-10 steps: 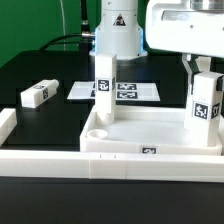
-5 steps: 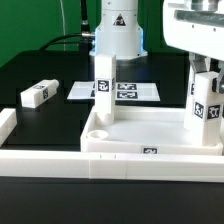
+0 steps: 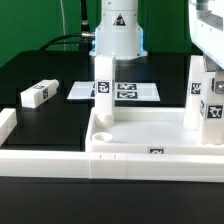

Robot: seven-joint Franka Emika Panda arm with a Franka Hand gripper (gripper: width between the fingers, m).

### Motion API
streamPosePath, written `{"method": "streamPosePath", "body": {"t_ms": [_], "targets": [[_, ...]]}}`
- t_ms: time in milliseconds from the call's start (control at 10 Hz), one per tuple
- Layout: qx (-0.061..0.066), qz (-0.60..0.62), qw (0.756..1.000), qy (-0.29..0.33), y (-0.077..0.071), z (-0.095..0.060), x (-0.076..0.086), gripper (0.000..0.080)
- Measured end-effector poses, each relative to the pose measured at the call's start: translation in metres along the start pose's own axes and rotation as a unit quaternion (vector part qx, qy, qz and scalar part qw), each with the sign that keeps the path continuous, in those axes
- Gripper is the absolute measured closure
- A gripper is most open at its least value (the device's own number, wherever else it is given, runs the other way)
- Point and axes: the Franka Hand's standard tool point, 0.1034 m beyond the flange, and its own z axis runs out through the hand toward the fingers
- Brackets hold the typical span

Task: Assemble desk

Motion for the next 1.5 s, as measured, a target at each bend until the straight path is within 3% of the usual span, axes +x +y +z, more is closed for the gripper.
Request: {"method": "streamPosePath", "body": {"t_ms": [100, 200, 300, 400, 900, 1100, 1500], "targets": [[0.0, -0.009, 1.0, 0.0, 0.0, 0.0001, 0.0, 0.0426], [-0.002, -0.021, 1.0, 0.0, 0.0009, 0.0004, -0.0001, 0.0246], [-0.004, -0.031, 1.0, 0.0, 0.0014, 0.0007, -0.0007, 0.0246], [0.0, -0.055, 0.998, 0.0, 0.0003, 0.0003, -0.0019, 0.017], [0.0, -0.245, 0.969, 0.0, 0.0002, 0.0002, -0.001, 0.015], [-0.007, -0.35, 0.937, 0.008, 0.0019, 0.0008, -0.0008, 0.015], [-0.01, -0.47, 0.883, 0.012, 0.0027, 0.0014, -0.0047, 0.015]]}}
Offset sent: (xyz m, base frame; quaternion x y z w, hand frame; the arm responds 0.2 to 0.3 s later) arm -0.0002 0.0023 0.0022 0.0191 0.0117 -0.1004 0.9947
